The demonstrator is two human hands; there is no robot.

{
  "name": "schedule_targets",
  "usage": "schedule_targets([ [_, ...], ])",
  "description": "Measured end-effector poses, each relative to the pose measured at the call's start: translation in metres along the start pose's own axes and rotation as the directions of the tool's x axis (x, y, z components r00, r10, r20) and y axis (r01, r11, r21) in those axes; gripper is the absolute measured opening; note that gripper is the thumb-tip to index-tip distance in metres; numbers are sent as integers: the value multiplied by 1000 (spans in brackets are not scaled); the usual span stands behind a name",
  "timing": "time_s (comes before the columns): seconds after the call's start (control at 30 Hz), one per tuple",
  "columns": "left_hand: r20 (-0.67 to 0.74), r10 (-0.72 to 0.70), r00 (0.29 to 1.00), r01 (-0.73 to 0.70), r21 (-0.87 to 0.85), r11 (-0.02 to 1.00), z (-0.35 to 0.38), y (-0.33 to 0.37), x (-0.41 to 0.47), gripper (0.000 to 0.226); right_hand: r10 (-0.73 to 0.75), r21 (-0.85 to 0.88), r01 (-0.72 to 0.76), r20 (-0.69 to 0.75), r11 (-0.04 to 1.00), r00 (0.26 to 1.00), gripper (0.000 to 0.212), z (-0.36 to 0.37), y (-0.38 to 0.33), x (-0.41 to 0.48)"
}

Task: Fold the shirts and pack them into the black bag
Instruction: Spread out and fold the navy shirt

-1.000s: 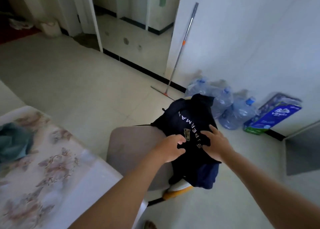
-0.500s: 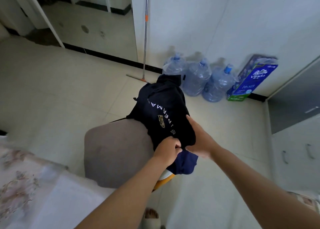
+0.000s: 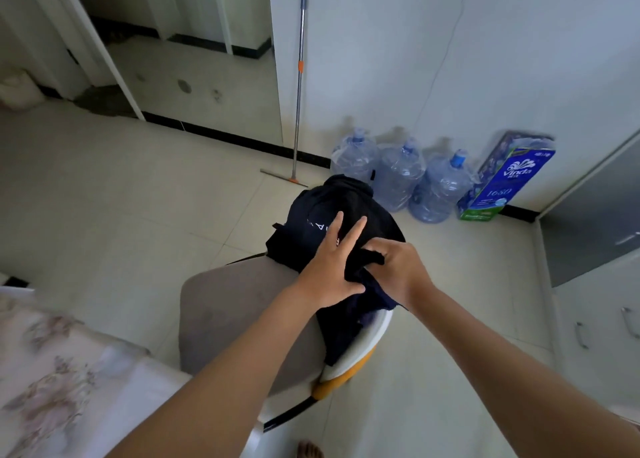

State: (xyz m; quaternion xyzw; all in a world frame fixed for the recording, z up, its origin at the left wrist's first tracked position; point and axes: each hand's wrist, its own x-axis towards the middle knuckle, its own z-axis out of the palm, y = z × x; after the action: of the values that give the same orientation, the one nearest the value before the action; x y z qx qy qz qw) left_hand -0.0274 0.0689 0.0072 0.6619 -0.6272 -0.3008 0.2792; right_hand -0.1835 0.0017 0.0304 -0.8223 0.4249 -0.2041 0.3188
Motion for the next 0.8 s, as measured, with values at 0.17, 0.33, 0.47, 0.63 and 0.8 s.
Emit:
schedule_targets([
  [0.17, -228, -81, 970, 88, 19, 996, -41, -9, 1, 34, -61, 104, 66, -44, 992, 997, 50, 15, -22, 13],
  [0.33, -276, -157, 948, 141, -77, 987, -98, -21, -39, 50, 55, -285, 3, 194, 958, 979, 126, 42, -35, 32],
  [0.47, -302, -181, 936, 153, -114, 982, -156, -29, -87, 48, 49, -130, -1, 368, 992, 929, 60, 83, -87, 51],
  [0.63, -493, -261, 830, 255, -81, 964, -231, -49, -176, 52, -79, 197, 21, 292, 980, 953, 24, 133, -201, 53],
  [0.8, -701, -309, 643, 380, -58, 923, -295, -71, -295, 52, -325, 325, 250, 202, 912, 924, 30, 179, -333, 28],
])
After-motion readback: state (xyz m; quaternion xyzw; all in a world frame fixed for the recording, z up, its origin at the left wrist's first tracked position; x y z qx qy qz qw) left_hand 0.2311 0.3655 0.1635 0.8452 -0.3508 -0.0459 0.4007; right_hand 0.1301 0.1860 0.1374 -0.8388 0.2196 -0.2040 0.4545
